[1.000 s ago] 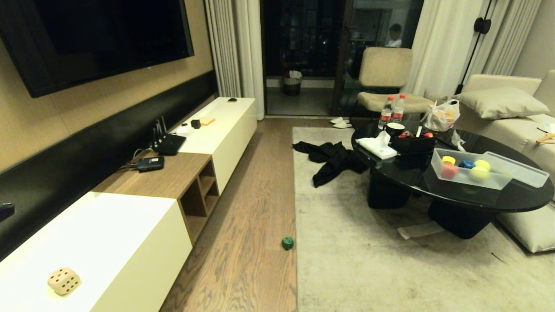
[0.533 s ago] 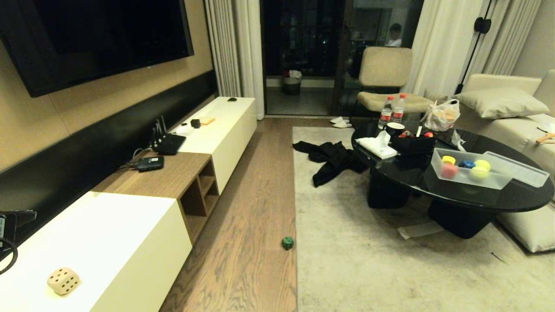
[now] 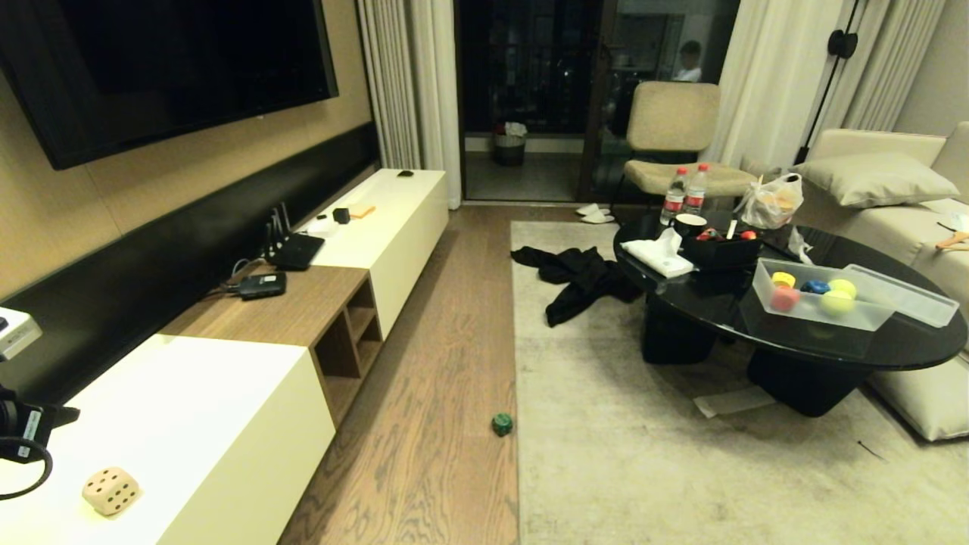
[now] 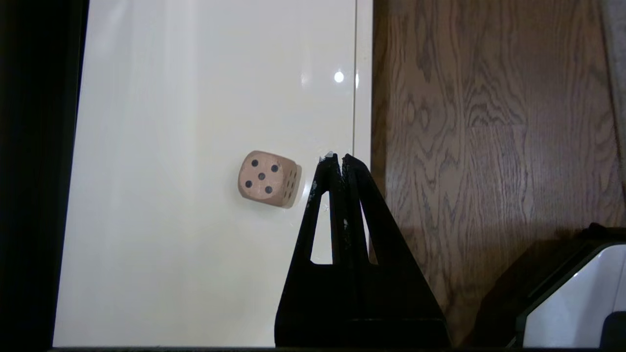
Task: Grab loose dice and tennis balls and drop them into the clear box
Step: Pick up toys out of the box
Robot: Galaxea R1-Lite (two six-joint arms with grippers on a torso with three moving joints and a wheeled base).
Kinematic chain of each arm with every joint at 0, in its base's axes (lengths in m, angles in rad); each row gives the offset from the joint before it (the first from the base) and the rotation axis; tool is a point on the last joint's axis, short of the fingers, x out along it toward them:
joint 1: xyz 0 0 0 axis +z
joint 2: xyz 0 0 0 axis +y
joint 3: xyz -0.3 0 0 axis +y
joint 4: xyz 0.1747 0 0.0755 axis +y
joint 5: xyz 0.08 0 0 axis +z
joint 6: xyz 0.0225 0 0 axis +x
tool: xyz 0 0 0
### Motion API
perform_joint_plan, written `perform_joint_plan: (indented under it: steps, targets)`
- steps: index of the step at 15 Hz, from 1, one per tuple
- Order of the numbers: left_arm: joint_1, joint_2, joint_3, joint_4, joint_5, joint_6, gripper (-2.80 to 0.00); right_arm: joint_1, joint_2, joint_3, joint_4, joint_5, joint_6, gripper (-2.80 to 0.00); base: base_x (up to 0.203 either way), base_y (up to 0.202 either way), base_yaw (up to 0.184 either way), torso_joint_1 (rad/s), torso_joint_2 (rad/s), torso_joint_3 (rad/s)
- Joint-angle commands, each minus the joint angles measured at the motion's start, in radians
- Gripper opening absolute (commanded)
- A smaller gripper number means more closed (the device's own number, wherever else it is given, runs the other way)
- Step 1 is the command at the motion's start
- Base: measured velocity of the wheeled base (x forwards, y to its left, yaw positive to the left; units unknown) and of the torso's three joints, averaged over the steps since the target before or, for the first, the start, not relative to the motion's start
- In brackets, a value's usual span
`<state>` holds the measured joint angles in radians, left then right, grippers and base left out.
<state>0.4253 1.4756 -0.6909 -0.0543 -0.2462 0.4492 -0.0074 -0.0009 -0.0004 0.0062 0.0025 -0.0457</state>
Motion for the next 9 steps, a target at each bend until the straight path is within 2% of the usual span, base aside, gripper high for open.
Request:
perform_joint_plan:
  steps: [1,5,9]
  targets:
    - [0.034,0.107,-0.008,-0.002,-0.001,0.025,-2.8,0.0,0.001,-0.001,0.0,0.001,0.0,-2.8,0.0,0.0,0.0,0.0,0.0,0.0]
    - [0.061,0.192,-0.026,0.002,0.002,0.104,-2.8,0.0,0.001,-0.001,0.0,0.001,0.001,-2.8,0.0,0.0,0.0,0.0,0.0,0.0]
    - [0.066,0.295,-0.099,0.008,0.013,0.115,-2.8,0.0,0.001,-0.001,0.0,0.001,0.001,-2.8,0.0,0.0,0.0,0.0,0.0,0.0]
